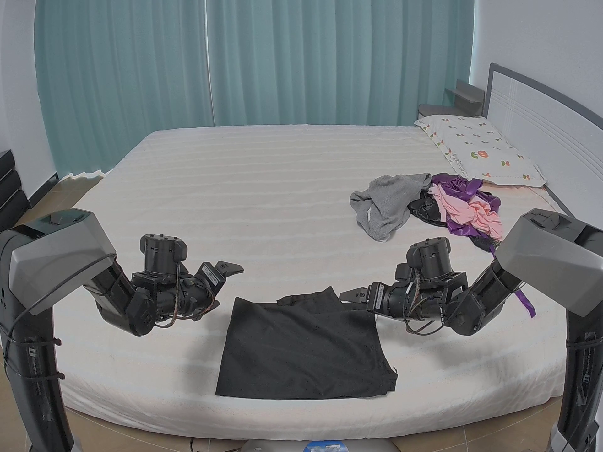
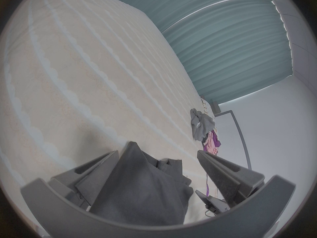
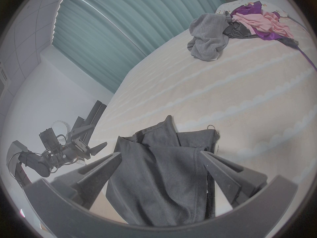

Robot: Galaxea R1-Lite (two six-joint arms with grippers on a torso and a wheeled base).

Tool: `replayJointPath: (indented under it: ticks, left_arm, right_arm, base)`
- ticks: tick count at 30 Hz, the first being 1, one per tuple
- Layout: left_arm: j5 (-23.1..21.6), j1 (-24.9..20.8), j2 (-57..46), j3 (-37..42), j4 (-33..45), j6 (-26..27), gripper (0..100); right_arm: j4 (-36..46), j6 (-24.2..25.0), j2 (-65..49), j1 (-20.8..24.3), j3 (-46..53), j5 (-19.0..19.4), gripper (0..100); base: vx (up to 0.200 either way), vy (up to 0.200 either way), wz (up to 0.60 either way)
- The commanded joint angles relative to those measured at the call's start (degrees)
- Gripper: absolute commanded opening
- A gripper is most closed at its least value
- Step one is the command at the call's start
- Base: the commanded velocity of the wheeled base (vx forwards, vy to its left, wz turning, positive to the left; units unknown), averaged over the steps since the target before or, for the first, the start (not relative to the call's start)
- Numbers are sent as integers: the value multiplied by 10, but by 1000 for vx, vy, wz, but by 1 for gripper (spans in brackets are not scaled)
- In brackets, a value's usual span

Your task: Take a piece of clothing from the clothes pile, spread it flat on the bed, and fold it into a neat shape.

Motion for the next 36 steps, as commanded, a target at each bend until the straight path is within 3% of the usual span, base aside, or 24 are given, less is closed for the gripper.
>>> replayJointPath:
  ticks: [1, 8, 36]
  left_arm:
    - [15, -10, 34, -20, 4, 0, 100]
    - [21, -11, 39, -23, 2, 0, 100]
    - [21, -13, 37, -15, 0, 0, 100]
  right_arm:
    - [6, -1, 18, 0, -22, -1, 100]
    - [6, -7, 48, 0, -43, -19, 100]
    - [10, -11, 71, 6, -56, -30, 100]
  base:
    - [0, 0, 0]
    - [0, 0, 0]
    - [0, 0, 0]
